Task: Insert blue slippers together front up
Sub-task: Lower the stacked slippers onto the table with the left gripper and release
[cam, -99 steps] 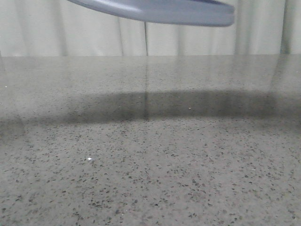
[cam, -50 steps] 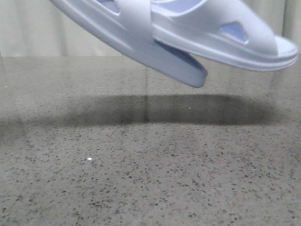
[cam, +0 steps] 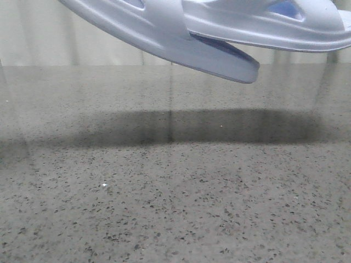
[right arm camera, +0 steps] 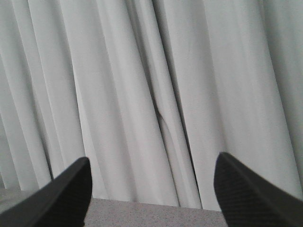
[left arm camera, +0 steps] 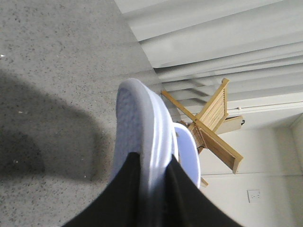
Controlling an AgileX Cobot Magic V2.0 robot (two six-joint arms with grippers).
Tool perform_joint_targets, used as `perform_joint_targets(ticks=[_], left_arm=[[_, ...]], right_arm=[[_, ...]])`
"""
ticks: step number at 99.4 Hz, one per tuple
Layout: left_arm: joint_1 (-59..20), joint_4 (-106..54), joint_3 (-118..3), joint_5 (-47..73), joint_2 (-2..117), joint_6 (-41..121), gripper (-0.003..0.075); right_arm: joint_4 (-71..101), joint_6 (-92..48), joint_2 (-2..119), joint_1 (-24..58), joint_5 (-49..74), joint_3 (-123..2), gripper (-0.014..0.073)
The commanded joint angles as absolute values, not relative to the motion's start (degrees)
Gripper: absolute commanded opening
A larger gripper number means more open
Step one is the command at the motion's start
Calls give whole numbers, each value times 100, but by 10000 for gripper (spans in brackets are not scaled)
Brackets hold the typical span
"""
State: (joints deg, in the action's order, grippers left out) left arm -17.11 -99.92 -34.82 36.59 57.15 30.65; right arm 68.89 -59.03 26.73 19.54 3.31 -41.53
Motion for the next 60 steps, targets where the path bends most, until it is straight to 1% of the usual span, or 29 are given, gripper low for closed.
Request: perform_joint_targets(ticks=[1,29,60], left_arm=[[-1752,-10282,-3578,3784,5657,3019,16],[-1752,-10199,-3484,3594,5727,3019,16],[-1752,-10023,-3484,3678,6340,3019,16]], right_arm=[[6855,-5951,2697,1963,224,-4350,474],[6855,-5951,2697,1963,299,-4350,474],[6855,-5951,2697,1963,408,-4350,474]])
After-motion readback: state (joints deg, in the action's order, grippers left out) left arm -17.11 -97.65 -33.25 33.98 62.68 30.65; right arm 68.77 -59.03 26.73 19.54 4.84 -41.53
